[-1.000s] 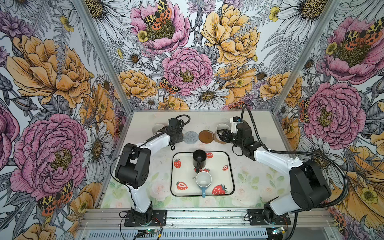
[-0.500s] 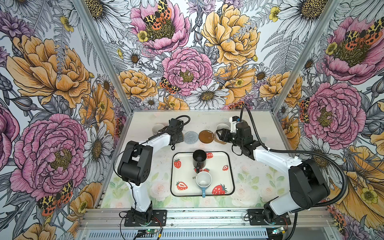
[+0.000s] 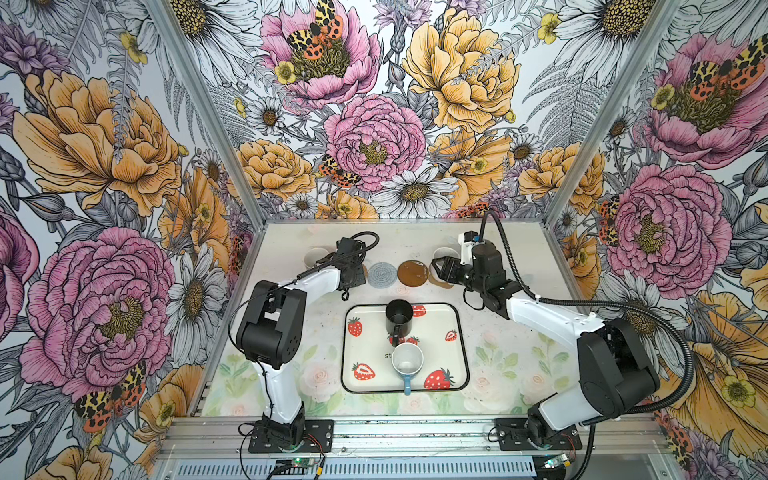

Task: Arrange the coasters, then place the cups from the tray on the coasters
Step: 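Lower the red-lined mug onto the woven rattan coaster with the left gripper, then open the left gripper and raise it off the red-lined mug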

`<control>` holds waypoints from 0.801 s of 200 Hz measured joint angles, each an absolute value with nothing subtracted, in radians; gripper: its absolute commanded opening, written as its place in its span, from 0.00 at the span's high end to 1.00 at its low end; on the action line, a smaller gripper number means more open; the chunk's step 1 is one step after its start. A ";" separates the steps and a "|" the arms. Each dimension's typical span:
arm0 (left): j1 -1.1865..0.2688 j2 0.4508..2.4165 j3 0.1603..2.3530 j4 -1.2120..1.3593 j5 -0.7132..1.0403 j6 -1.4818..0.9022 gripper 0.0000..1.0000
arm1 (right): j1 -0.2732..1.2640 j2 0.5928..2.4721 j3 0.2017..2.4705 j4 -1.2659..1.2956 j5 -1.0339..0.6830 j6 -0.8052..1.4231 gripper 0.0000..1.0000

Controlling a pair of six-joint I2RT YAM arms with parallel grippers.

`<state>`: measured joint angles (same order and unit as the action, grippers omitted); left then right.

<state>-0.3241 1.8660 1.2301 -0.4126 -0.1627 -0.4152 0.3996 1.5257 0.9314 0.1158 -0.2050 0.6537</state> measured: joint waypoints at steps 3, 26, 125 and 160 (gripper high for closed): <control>-0.324 1.866 1.230 -0.413 -0.163 -0.416 1.00 | 0.400 1.527 0.932 0.116 -0.205 0.654 0.39; -0.324 1.868 1.230 -0.413 -0.159 -0.416 1.00 | 0.400 1.536 0.933 0.113 -0.208 0.654 0.40; -0.324 1.873 1.249 -0.415 -0.151 -0.421 0.58 | 0.400 1.539 0.933 0.113 -0.215 0.654 0.39; -0.325 1.873 1.252 -0.416 -0.151 -0.418 0.50 | 0.400 1.539 0.933 0.113 -0.215 0.654 0.40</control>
